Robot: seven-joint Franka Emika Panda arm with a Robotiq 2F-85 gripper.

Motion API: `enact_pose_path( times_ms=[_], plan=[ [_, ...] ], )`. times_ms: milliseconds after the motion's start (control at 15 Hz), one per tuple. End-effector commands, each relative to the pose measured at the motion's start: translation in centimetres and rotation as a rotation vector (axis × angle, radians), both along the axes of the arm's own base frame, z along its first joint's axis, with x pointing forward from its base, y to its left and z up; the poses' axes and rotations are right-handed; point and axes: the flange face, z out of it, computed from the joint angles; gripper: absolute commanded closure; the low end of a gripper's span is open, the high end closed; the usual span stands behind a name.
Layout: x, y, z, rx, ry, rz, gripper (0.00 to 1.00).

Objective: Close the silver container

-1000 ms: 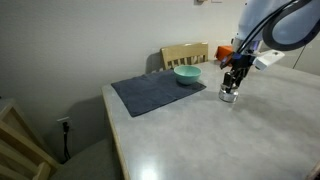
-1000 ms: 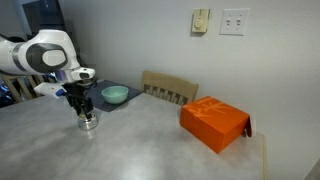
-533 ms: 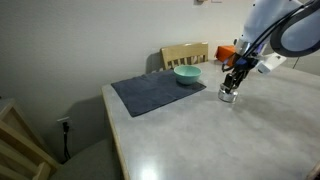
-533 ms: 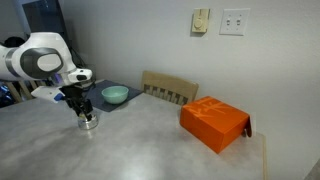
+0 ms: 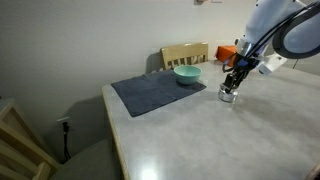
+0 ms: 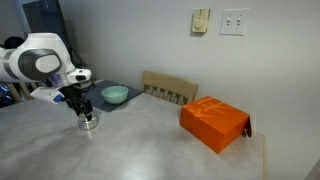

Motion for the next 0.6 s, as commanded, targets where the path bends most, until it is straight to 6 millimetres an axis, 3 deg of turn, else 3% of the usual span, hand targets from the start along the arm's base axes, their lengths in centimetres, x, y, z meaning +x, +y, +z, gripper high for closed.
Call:
enact_pose_path(
  times_ms=[0,333,400,533],
  plan=[
    [0.02,-0.03,0.03,0.000,0.001,0.000,0.32],
    [0.01,-0.03,0.03,0.000,0.000,0.000,0.32],
    [0.01,-0.03,0.03,0.000,0.000,0.000,0.08],
    [0.04,-0.02,0.07,0.003,0.000,-0.001,0.03]
  ],
)
